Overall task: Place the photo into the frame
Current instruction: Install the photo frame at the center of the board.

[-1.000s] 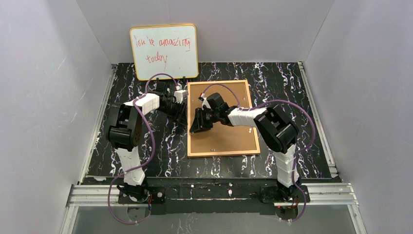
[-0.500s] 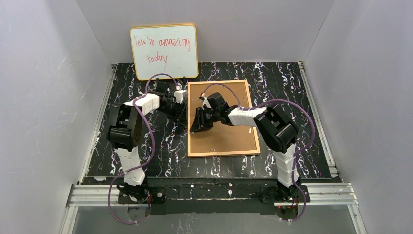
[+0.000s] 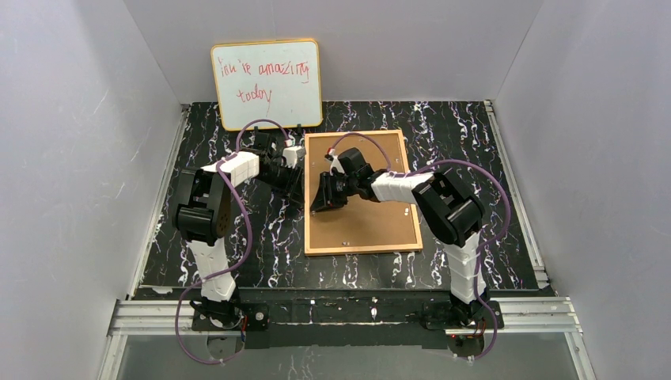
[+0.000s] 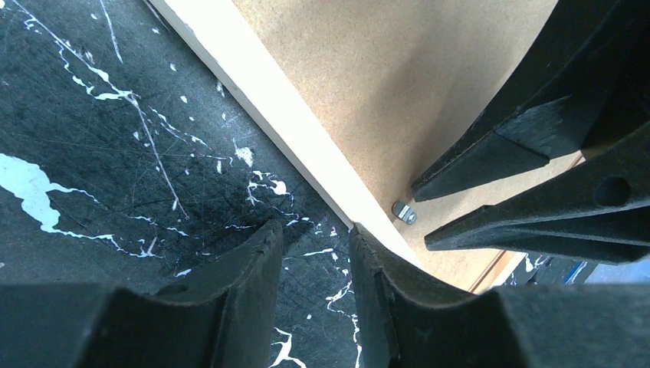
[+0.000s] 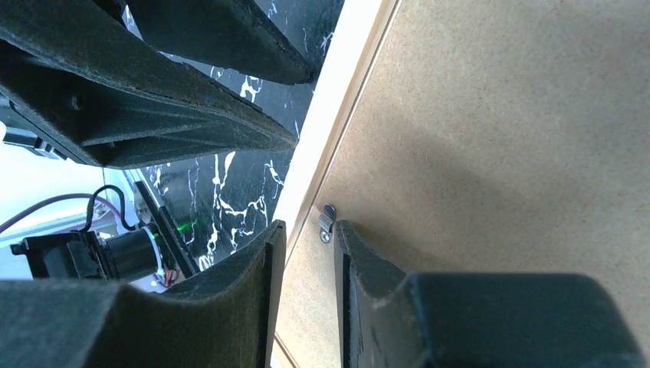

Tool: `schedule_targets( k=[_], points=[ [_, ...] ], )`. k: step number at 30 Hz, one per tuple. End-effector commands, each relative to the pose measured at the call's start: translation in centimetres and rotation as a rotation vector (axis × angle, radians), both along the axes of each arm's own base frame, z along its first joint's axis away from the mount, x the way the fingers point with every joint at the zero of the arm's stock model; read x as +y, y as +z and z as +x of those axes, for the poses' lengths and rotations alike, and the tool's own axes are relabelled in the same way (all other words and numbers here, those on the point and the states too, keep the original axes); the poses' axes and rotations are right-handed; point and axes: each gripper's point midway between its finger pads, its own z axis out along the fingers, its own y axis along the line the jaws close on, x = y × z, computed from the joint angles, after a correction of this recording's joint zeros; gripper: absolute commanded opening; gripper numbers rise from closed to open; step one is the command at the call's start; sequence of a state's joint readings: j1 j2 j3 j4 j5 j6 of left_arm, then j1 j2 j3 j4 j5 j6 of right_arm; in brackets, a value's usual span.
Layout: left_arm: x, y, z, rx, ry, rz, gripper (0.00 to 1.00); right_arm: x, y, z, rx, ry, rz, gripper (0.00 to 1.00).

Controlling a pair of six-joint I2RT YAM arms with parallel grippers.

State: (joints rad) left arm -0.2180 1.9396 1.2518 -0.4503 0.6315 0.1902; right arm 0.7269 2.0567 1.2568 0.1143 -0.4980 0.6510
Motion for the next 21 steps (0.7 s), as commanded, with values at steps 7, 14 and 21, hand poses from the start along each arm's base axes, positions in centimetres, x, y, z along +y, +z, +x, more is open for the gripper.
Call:
schedule_targets(
  k=[7, 14, 21],
  points=[
    [0.1, -1.0, -1.1, 0.04, -0.018, 0.034, 0.35, 1.0, -0.9, -0.9, 0.026, 0.031, 0.026, 0.37],
    [0.0, -1.1, -1.0, 0.044, -0.019, 0.034, 0.35, 1.5, -0.9, -1.4, 0.042, 0.059, 0.049, 0.35],
    [-0.1, -1.0, -1.0, 0.043, -0.02, 0.03, 0.34, 1.8, -1.2, -2.3, 0.074, 0.117, 0.06, 0.33]
  ],
)
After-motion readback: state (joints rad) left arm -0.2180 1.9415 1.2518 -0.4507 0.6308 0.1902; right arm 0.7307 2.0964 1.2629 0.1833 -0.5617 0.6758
